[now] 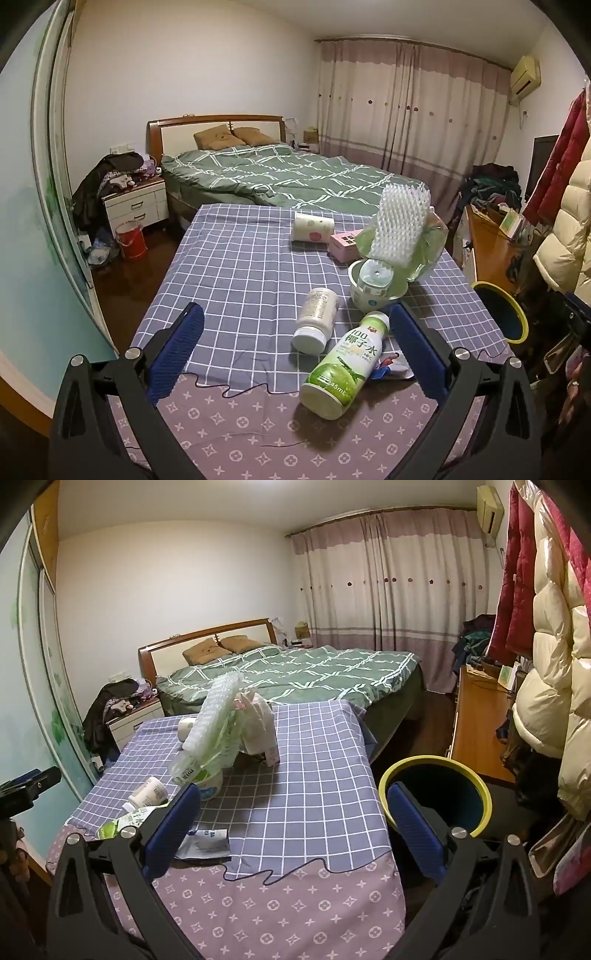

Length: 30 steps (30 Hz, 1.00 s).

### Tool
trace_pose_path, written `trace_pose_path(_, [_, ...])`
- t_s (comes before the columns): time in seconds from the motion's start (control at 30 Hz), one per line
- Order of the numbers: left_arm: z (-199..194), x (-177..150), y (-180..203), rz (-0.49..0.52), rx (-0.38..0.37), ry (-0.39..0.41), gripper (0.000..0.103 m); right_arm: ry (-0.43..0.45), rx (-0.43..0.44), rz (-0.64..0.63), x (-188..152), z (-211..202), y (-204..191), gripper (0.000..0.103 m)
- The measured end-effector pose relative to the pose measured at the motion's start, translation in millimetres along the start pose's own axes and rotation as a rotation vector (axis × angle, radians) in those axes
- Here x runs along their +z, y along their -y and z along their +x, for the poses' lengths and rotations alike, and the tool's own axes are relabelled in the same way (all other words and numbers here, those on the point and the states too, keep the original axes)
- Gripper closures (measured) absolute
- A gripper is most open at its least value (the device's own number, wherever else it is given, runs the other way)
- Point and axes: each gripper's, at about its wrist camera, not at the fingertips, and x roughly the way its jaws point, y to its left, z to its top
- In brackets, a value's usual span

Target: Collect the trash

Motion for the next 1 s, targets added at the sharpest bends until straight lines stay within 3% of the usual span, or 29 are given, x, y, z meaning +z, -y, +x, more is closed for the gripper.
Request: trace_pose_path(1.0, [-0.5,3.0,-3.0,0.009,0.018,0.001,0.004,-0.004,-0.013,0.011,0.5,3.3,5.1,0.006])
